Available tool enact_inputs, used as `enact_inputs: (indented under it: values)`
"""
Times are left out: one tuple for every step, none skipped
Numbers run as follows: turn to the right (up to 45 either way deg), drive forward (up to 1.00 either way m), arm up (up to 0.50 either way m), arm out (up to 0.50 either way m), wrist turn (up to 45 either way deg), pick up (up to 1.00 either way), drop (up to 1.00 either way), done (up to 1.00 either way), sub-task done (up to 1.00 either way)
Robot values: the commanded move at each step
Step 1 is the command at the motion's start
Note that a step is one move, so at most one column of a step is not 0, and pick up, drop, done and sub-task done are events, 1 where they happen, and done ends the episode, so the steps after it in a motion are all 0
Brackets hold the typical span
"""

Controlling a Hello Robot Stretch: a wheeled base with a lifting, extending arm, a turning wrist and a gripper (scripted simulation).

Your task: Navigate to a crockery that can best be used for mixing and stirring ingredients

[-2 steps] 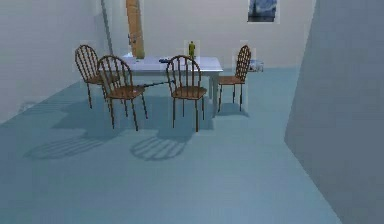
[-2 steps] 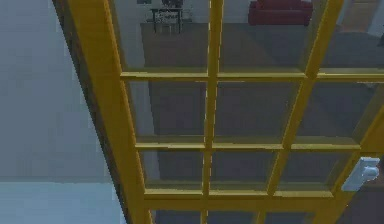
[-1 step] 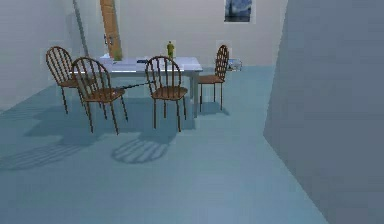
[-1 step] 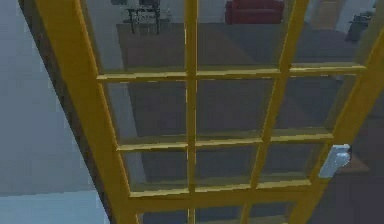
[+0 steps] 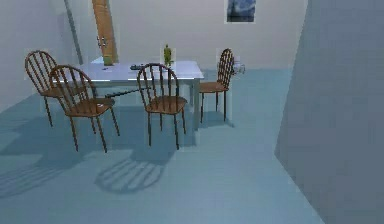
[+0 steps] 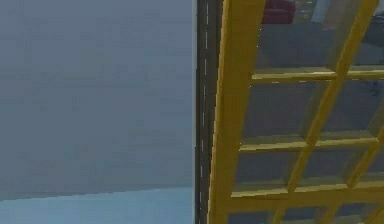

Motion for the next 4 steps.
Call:
enact_inputs:
  values:
    - [-3.0, 0.00, 0.00, 0.00, 0.0, 0.00, 0.00, 0.00, 0.00]
    - [0.0, 0.45, 0.00, 0.00, 0.0, 0.00, 0.00, 0.00, 0.00]
    - [-45.0, 0.00, 0.00, 0.00, 0.0, 0.00, 0.00, 0.00, 0.00]
    - [-39.0, 0.00, 0.00, 0.00, 0.0, 0.00, 0.00, 0.00, 0.00]
